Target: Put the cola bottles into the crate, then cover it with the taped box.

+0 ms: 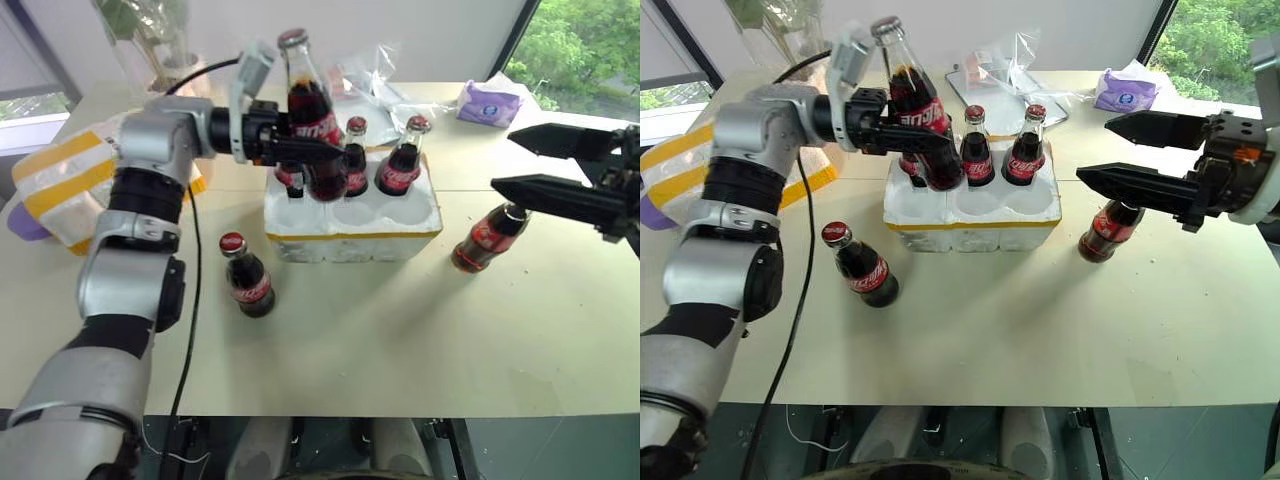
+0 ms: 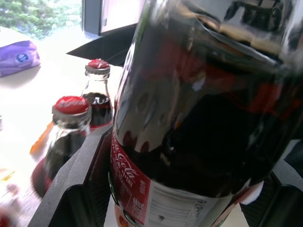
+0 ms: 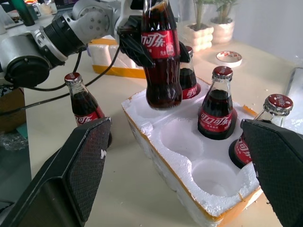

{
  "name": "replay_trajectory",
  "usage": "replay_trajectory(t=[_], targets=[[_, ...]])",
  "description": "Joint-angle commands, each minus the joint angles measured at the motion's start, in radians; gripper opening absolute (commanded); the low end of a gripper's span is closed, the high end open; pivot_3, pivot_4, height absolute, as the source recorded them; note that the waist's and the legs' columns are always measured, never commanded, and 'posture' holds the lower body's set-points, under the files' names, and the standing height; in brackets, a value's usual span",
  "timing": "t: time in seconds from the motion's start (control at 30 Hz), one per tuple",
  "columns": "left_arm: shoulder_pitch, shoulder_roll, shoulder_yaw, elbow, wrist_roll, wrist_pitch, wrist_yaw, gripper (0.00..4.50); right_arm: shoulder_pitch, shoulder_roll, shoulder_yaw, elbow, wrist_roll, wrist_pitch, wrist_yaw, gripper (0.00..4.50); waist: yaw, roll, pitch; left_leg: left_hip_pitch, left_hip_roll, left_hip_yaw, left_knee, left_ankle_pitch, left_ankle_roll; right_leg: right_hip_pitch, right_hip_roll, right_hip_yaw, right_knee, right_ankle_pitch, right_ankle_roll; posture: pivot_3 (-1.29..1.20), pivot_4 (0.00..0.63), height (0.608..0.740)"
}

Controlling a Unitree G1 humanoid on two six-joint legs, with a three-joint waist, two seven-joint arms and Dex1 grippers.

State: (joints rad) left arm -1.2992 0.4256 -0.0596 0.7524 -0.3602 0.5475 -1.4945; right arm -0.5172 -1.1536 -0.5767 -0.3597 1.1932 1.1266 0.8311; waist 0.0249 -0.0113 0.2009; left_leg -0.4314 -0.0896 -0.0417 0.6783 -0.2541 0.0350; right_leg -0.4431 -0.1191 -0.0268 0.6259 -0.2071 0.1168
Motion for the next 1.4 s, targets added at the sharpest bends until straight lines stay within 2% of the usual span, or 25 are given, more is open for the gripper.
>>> replay_trajectory(t=[0.03, 0.3, 0.67, 1.07, 1.13, 1.2, 1.4], targets=[[-0.003, -0.011, 0.045, -0.015, -0.02, -0.047, 0.017, 2.82, -0.007, -0.021, -0.037, -0.01, 0.023, -0.016, -0.012, 4.5, -0.005, 0.0, 0.0, 0.0, 0.0, 0.0, 0.001, 0.0, 0.0, 0.0, 0.0, 0.0, 0.001, 0.0, 0.0, 0.0, 0.15, 0.738], [0.033, -0.065, 0.067, 0.015, -0.026, -0.098, 0.076, 2.82, 0.028, -0.026, -0.08, -0.023, 0.037, -0.01, -0.037, 4.5, -0.01, 0.0, 0.0, 0.0, 0.0, 0.0, 0.003, -0.001, 0.001, 0.0, -0.001, 0.0, 0.002, 0.0, 0.0, 0.0, 0.15, 0.738], [0.009, -0.135, 0.086, 0.124, -0.009, -0.178, 0.119, 2.82, 0.062, -0.03, -0.114, -0.041, 0.065, -0.008, -0.067, 4.5, -0.009, 0.0, 0.0, 0.0, 0.0, 0.001, 0.003, -0.001, 0.001, 0.0, -0.001, 0.0, 0.002, 0.0, 0.0, 0.0, 0.15, 0.738], [0.052, -0.11, 0.003, 0.141, 0.115, -0.313, 0.045, 2.82, 0.073, -0.027, -0.097, -0.047, 0.086, -0.024, -0.091, 4.5, -0.01, 0.0, 0.0, 0.0, 0.0, 0.001, 0.003, -0.001, 0.001, 0.0, -0.001, 0.0, 0.002, 0.0, 0.0, 0.0, 0.15, 0.738], [0.055, -0.099, -0.001, 0.135, 0.123, -0.314, 0.033, 3.88, 0.071, -0.024, -0.085, -0.046, 0.085, -0.029, -0.09, 4.5, -0.014, 0.0, 0.0, 0.0, 0.0, 0.001, 0.003, -0.001, 0.001, 0.0, -0.001, 0.0, 0.002, 0.0, 0.0, 0.0, 0.15, 0.738], [0.056, -0.089, 0.002, 0.13, 0.127, -0.318, 0.031, 4.48, 0.069, -0.02, -0.069, -0.044, 0.079, -0.038, -0.085, 4.5, -0.014, 0.001, 0.0, 0.0, 0.001, 0.001, 0.003, -0.001, 0.001, 0.0, 0.0, 0.001, 0.002, 0.0, 0.0, 0.0, 0.15, 0.738], [0.056, -0.042, 0.022, 0.104, 0.119, -0.312, 0.017, 4.48, 0.056, -0.028, 0.001, -0.028, 0.031, -0.086, -0.033, 4.5, -0.009, 0.001, 0.0, 0.0, 0.0, 0.001, 0.005, -0.001, 0.002, 0.0, -0.001, 0.0, 0.003, 0.0, 0.0, 0.0, 0.15, 0.738]])
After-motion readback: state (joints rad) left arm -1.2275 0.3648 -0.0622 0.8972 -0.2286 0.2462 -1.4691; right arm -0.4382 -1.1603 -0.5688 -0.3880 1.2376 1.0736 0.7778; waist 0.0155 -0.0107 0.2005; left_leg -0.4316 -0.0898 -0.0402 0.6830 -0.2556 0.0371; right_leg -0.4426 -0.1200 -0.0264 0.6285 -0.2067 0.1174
